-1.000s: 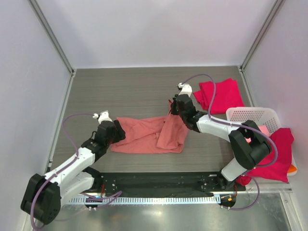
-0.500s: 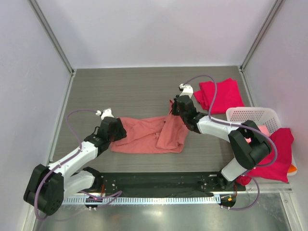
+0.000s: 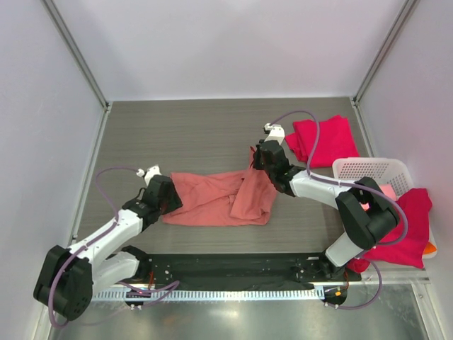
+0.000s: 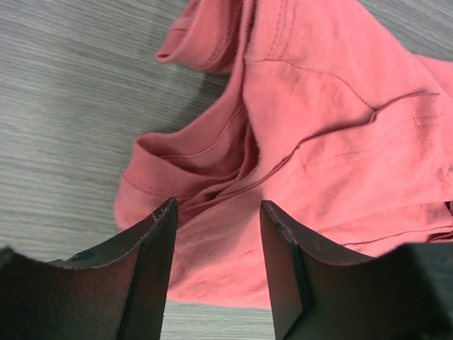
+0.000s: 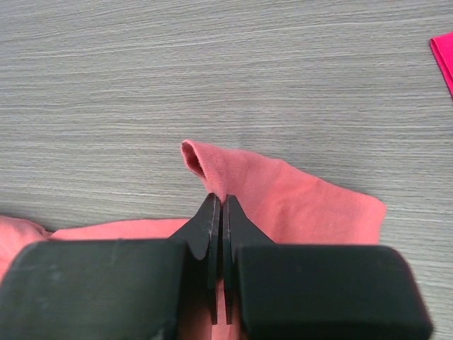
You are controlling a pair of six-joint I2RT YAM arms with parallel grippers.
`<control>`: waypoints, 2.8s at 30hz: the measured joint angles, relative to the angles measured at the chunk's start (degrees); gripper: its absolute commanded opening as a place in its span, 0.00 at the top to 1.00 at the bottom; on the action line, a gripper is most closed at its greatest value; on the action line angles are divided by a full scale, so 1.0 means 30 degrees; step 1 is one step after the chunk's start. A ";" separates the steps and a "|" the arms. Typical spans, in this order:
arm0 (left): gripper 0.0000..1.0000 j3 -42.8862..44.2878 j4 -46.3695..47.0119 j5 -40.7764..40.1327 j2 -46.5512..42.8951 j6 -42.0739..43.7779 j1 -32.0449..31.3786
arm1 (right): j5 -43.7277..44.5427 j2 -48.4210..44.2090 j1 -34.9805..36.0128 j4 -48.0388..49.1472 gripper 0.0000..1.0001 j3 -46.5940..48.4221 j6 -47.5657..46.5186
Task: Fold and stack the t-shirts
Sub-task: Flatten the tshirt out
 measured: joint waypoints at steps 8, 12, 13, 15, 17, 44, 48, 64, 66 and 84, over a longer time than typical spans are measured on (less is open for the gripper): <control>0.41 0.0000 -0.0962 -0.1056 -0.1428 -0.0138 0.0000 | 0.0007 0.0000 0.0000 0.0022 0.99 0.0000 -0.0007; 0.47 0.0000 -0.1413 -0.1188 -0.1625 -0.0131 0.0007 | 0.0007 0.0000 0.0000 0.0022 0.99 0.0000 0.0000; 0.51 0.0000 -0.1515 -0.1180 -0.1625 -0.0131 0.0007 | 0.0000 0.0000 0.0000 0.0022 0.99 0.0000 0.0000; 0.53 0.0000 -0.1676 -0.1166 -0.1625 -0.0138 0.0000 | 0.0000 0.0000 0.0000 0.0022 0.99 0.0000 -0.0007; 0.54 0.0000 -0.1705 -0.1107 -0.1625 -0.0138 0.0000 | 0.0000 0.0000 0.0000 0.0022 0.99 0.0000 0.0000; 1.00 0.2514 -0.3541 -0.0780 -0.1851 0.0015 0.0000 | 0.0211 -0.0051 -0.0036 0.0007 0.99 -0.0058 0.0000; 1.00 0.3373 -0.4131 -0.0984 -0.2455 -0.0080 0.0000 | 0.0685 -0.0845 -0.0080 -0.0539 0.99 -0.0102 0.0087; 0.93 0.2157 -0.4320 -0.1260 -0.2149 -0.0058 0.0000 | 0.0750 -0.3949 -0.0517 -0.4612 0.99 -0.0342 0.1668; 0.88 0.1734 -0.4116 -0.1239 -0.1792 -0.0036 0.0000 | 0.0597 -0.3949 -0.0517 -0.4634 0.99 -0.0962 0.1727; 0.70 0.1523 -0.3009 -0.1166 -0.0313 0.0597 0.0000 | 0.0080 -0.3920 -0.0517 -0.2463 0.99 -0.3330 0.1712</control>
